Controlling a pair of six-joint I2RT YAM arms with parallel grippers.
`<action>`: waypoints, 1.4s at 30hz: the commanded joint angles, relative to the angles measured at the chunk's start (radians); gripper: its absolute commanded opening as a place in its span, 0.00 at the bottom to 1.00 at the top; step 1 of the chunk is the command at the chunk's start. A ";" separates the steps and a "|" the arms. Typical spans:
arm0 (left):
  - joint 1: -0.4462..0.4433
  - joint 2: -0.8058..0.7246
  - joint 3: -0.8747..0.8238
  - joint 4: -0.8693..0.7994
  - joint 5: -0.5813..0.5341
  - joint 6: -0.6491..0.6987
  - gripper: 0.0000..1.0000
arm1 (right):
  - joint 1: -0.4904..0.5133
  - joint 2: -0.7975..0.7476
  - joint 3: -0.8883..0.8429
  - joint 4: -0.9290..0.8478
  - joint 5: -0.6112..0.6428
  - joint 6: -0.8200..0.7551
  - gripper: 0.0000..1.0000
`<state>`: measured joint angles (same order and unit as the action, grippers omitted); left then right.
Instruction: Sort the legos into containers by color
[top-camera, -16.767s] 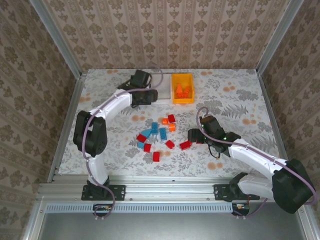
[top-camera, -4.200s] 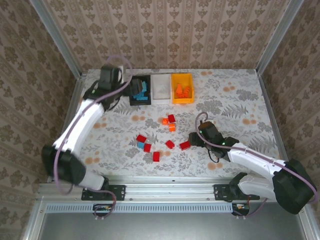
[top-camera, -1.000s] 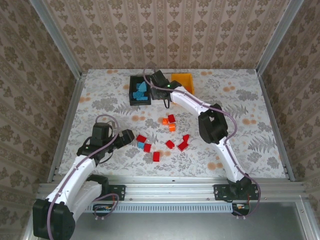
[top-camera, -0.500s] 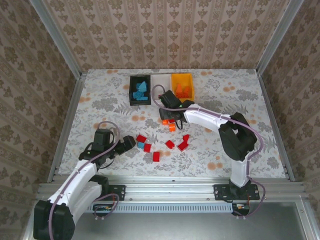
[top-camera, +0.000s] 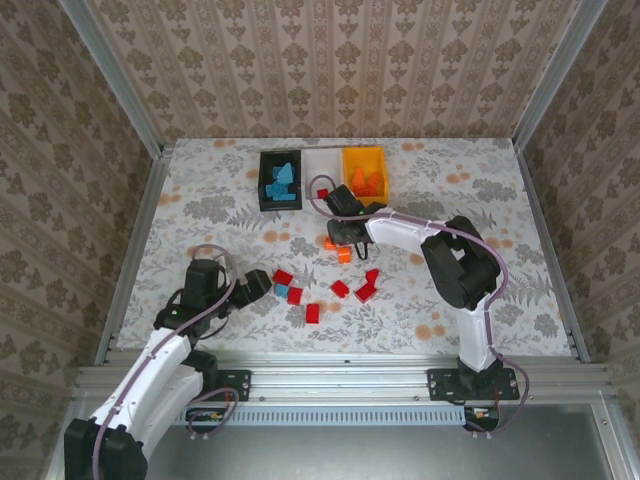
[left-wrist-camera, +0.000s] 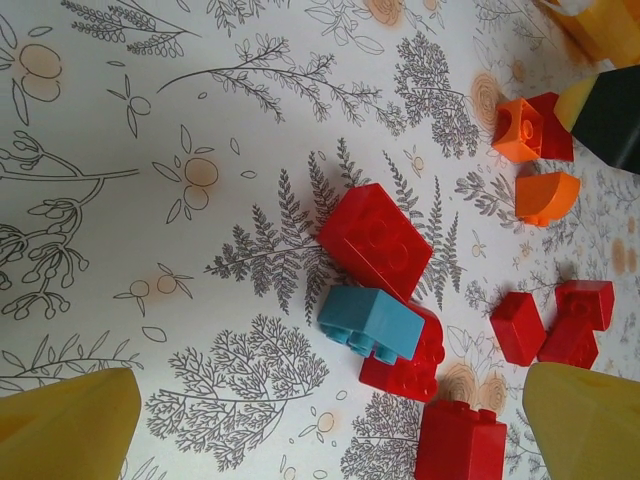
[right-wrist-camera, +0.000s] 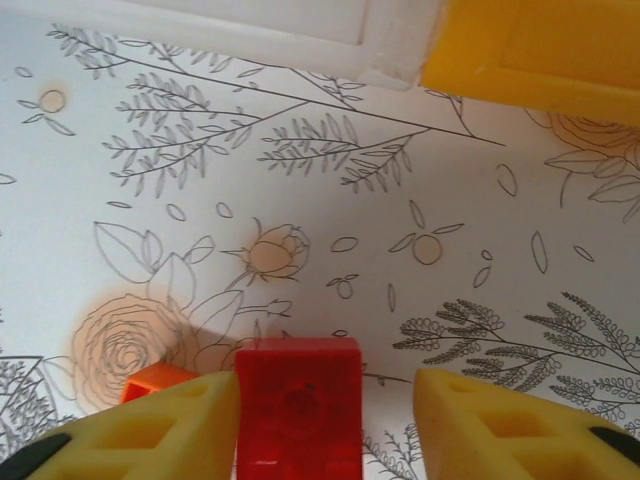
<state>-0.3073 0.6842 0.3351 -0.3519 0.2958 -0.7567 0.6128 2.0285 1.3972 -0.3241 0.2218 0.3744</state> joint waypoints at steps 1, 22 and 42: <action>-0.003 0.004 -0.010 0.000 -0.011 -0.010 1.00 | -0.019 -0.001 -0.045 0.032 -0.032 0.019 0.46; -0.002 0.084 0.050 0.015 -0.023 0.025 1.00 | -0.034 -0.157 -0.128 0.069 -0.011 0.030 0.35; 0.143 0.223 0.033 0.199 0.268 -0.026 1.00 | -0.073 0.332 0.700 -0.207 -0.060 -0.114 0.37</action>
<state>-0.1711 0.9100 0.3702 -0.2222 0.4805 -0.7635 0.5625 2.3203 2.0293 -0.4465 0.2165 0.2752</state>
